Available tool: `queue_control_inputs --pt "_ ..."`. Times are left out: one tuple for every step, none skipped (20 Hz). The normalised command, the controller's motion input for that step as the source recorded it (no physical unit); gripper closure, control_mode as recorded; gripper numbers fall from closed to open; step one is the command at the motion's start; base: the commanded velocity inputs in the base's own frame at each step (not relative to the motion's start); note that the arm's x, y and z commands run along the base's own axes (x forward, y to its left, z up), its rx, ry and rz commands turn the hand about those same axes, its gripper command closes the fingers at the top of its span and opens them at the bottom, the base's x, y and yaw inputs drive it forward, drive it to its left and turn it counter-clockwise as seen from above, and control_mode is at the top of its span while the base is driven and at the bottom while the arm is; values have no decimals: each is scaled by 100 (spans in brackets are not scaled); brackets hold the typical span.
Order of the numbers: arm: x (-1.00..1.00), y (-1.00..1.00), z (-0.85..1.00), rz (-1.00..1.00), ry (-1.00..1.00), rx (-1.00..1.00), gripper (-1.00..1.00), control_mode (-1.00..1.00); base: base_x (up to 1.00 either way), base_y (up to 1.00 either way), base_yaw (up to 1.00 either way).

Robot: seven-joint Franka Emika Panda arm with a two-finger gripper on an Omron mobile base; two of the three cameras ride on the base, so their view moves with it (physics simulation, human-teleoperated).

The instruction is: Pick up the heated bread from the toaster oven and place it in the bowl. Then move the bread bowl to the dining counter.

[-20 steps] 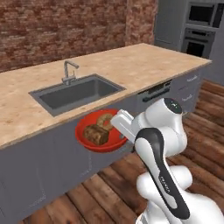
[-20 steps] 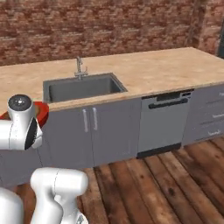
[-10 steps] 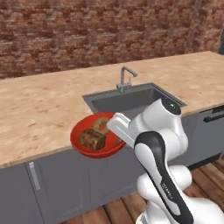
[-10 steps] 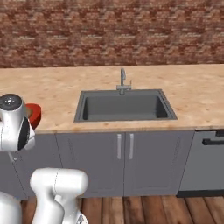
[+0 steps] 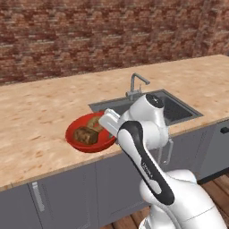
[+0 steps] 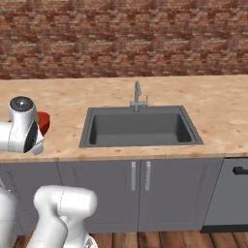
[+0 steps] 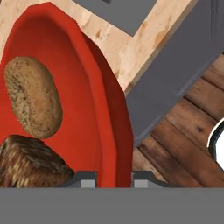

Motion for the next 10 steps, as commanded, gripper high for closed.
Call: queue_control_inputs --pt "100 49 -10 0 13 0 100 -100 0 0 0" --pt "100 52 -13 0 10 0 100 -100 0 0 0" --pt "100 51 -12 0 6 0 100 -100 0 0 0" --pt "100 61 -9 0 2 0 100 -100 0 0 0" --pt "100 71 -10 0 0 0 100 -100 0 0 0" --pt "100 75 -14 0 1 -1 100 -100 0 0 0" --pt "100 84 -19 0 0 -5 100 -100 0 0 0" --pt "100 82 -32 0 0 -7 100 -100 0 0 0" --pt "100 76 -44 0 0 -6 100 -100 0 0 0" --pt "100 76 -57 0 0 -6 100 -100 0 0 0"
